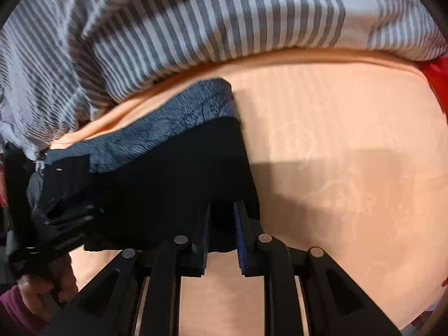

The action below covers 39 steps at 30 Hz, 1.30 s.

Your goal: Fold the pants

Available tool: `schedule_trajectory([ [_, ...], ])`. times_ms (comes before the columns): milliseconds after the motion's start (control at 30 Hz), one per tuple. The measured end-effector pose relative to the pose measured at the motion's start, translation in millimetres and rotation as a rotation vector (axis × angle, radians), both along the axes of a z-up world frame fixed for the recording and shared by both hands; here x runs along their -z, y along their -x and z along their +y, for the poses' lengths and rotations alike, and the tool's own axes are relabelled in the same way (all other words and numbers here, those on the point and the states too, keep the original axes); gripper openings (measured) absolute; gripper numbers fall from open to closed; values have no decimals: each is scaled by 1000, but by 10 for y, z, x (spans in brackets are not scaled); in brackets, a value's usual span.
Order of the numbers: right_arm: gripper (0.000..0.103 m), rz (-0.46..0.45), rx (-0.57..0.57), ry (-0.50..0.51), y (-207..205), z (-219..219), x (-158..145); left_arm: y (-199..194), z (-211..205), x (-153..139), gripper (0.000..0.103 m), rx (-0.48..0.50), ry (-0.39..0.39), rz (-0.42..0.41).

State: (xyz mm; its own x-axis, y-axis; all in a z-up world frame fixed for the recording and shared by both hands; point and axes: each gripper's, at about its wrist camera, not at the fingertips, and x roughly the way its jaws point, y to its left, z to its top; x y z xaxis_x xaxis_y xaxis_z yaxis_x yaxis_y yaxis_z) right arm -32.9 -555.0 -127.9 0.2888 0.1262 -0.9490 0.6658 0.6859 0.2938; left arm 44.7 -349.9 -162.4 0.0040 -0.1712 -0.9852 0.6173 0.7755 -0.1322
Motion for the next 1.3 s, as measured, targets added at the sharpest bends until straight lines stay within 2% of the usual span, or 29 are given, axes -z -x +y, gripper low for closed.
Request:
schedule_trajectory([
  [67,20,-3,5,-5,-34,-1,54,-95,135,21,92,-68,12,31],
  [233,20,-5,-24,-3,0,1,-3,-112,204,-187,92,-54,-54,-43],
  [333,21,8,-33,-16,35,-13,-86,-138,305,-370,92,-94,-63,-52],
  [500,43,30,-95,-9,106,118,-200,-112,627,-604,92,-169,-46,-32],
  [633,43,30,-159,-12,60,294,-260,-15,988,-692,92,-229,-37,-26],
  [833,45,24,-219,-23,-109,592,-325,73,1466,-829,92,-296,21,-37],
  [1000,49,31,-220,-34,-275,802,-329,12,1590,-676,92,-327,57,-8],
  [1033,50,34,-216,-37,-316,868,-326,-87,1506,-532,92,-335,62,0],
  [1133,51,49,-233,-32,-435,1072,-308,-230,1678,-476,92,-363,110,44],
  [1233,52,60,-259,-28,-565,1277,-303,-345,1888,-467,92,-392,122,46],
  [1300,61,63,-278,-27,-672,1411,-302,-425,2028,-461,92,-409,122,44],
])
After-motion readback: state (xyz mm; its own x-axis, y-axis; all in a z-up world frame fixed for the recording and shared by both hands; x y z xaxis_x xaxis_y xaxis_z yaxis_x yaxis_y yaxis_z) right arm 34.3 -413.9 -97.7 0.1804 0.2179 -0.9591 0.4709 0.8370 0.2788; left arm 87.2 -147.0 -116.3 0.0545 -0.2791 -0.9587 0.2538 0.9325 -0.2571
